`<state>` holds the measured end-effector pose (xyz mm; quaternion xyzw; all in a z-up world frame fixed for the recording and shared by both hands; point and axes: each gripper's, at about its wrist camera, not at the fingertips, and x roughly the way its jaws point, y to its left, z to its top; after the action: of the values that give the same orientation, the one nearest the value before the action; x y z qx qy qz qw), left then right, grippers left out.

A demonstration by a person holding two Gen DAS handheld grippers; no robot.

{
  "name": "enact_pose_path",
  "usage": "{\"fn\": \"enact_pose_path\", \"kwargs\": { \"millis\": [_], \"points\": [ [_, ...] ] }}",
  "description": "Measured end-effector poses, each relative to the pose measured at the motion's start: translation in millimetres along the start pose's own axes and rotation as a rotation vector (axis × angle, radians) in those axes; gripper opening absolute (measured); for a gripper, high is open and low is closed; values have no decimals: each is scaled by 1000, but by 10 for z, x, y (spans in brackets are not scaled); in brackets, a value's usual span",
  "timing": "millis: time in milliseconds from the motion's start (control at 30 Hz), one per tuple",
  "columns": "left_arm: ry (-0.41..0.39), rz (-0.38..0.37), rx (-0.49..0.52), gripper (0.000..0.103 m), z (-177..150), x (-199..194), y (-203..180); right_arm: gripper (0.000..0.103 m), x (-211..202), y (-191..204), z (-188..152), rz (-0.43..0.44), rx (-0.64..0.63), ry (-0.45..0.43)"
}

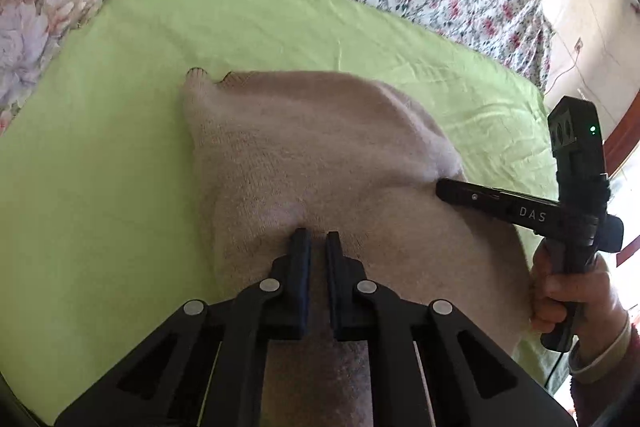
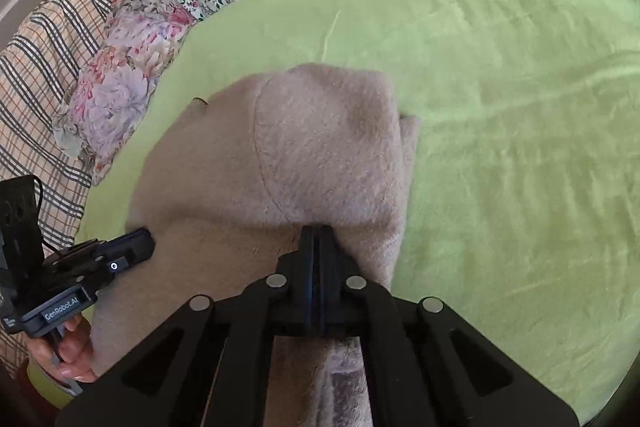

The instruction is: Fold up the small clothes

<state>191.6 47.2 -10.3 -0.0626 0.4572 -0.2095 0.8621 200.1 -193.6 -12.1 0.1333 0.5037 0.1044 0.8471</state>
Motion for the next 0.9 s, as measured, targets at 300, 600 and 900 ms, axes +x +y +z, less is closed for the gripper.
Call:
{"fn": "enact_pose_path", "kwargs": {
  "millis": [300, 600, 900],
  "points": [
    [-27, -59, 51, 14, -726, -649, -204, 6, -706, 458, -700, 88, -102, -23],
    [32, -47, -26, 13, -1222, -495, -109, 2, -536, 30, -1133, -20, -27, 26],
    [28, 13, -28, 13, -1211, -468, -203, 2, -587, 78, -1240, -36, -33, -8]
  ]
}}
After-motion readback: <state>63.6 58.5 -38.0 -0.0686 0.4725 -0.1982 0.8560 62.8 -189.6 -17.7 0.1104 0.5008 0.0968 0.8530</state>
